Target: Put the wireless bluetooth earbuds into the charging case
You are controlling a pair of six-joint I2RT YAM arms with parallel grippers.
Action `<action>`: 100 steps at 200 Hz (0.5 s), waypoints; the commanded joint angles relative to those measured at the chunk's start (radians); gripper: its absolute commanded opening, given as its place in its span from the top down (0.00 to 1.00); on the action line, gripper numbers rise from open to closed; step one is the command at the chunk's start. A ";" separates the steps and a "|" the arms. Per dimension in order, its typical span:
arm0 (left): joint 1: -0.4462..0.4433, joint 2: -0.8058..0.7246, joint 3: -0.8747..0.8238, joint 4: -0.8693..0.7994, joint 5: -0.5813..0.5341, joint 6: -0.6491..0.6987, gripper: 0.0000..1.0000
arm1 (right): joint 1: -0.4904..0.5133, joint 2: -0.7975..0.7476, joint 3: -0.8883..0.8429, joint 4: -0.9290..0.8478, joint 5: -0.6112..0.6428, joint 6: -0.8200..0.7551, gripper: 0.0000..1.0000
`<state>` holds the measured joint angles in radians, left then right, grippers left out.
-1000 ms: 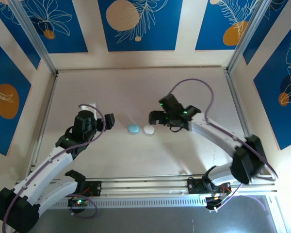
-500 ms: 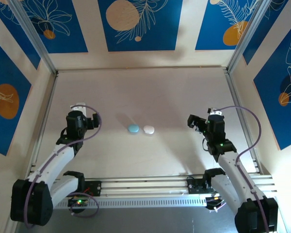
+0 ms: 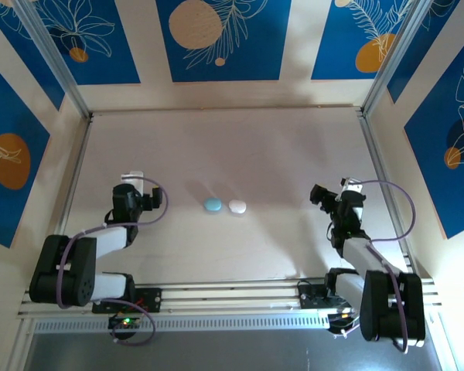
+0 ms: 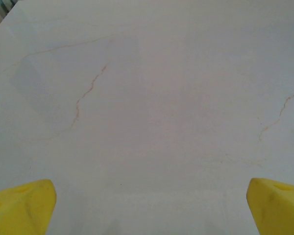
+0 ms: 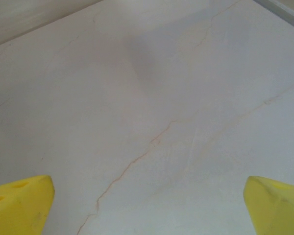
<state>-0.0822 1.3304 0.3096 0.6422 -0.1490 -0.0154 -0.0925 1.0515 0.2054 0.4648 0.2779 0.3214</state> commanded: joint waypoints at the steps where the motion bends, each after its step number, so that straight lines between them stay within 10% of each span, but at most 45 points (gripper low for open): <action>1: 0.012 0.042 0.030 0.178 0.014 0.026 0.00 | 0.005 0.081 0.030 0.205 -0.039 -0.048 0.01; 100: 0.012 0.234 0.038 0.353 0.135 0.079 0.00 | 0.154 0.438 0.137 0.452 -0.090 -0.260 0.01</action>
<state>-0.0822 1.5536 0.3218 0.9382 -0.0879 0.0319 0.0509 1.4532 0.3019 0.8494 0.1917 0.1341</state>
